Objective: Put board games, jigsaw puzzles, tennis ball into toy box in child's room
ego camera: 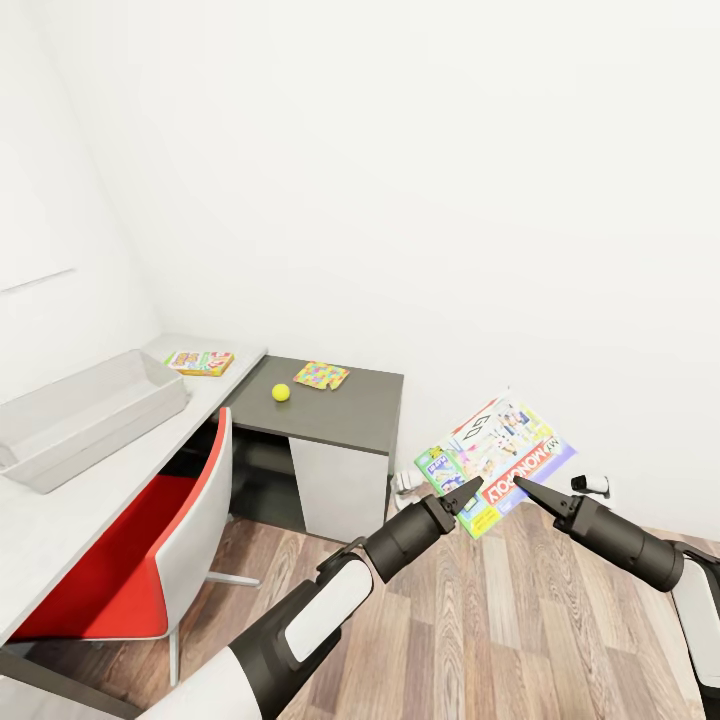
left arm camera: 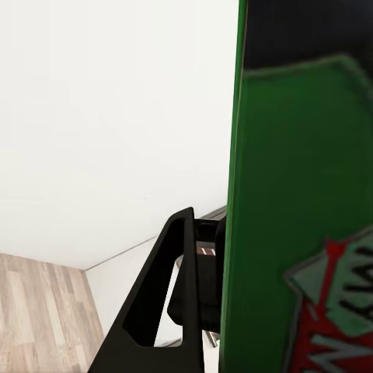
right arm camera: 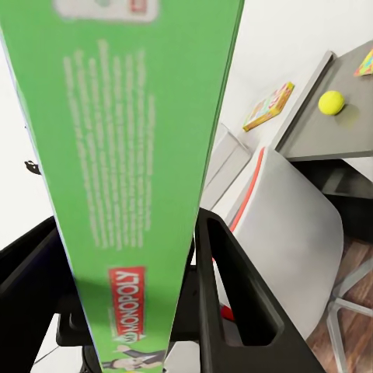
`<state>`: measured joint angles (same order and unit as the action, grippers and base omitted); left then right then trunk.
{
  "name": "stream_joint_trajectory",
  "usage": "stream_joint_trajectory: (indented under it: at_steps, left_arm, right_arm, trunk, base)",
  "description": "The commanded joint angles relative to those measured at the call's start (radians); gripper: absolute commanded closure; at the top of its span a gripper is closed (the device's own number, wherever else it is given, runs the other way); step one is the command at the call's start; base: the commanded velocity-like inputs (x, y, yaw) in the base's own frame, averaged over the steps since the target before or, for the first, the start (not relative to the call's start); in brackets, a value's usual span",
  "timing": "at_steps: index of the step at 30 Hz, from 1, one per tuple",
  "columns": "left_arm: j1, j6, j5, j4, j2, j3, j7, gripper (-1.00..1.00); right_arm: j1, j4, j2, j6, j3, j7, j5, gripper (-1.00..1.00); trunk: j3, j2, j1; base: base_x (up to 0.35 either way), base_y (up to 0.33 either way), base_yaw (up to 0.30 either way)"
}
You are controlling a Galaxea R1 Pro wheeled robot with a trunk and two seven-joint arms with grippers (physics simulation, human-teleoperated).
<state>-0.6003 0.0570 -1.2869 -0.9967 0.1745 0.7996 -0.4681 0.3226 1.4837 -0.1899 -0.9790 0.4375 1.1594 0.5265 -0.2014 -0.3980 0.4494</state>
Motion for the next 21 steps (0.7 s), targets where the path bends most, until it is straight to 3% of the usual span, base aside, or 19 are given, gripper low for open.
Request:
stream_joint_trajectory:
  at_steps: [1,4,5,21]
  left_arm:
    - [-0.001,0.006,-0.011,0.000,0.000,0.001,-0.004,1.00]
    - [-0.001,0.006,-0.011,0.000,0.000,0.001,-0.004,1.00]
    - [-0.001,0.006,-0.011,0.000,0.000,0.001,-0.004,-1.00]
    - [-0.001,0.006,-0.010,0.000,0.000,0.001,-0.003,-1.00]
  right_arm:
    - [0.001,0.000,0.000,0.000,0.001,0.003,-0.008,1.00]
    - [0.001,0.000,0.000,0.000,0.001,0.003,-0.008,1.00]
    - [0.001,0.000,0.000,0.000,0.001,0.003,-0.008,1.00]
    - [0.001,0.000,0.000,0.000,0.001,0.003,-0.008,1.00]
  trunk:
    - [-0.002,-0.002,0.001]
    - [-0.002,-0.002,0.001]
    - [-0.002,-0.002,0.001]
    - [-0.002,-0.002,0.001]
  base:
    - [0.000,0.000,0.000]
    - [0.000,0.000,0.000]
    - [0.000,0.000,0.000]
    - [0.000,0.000,0.000]
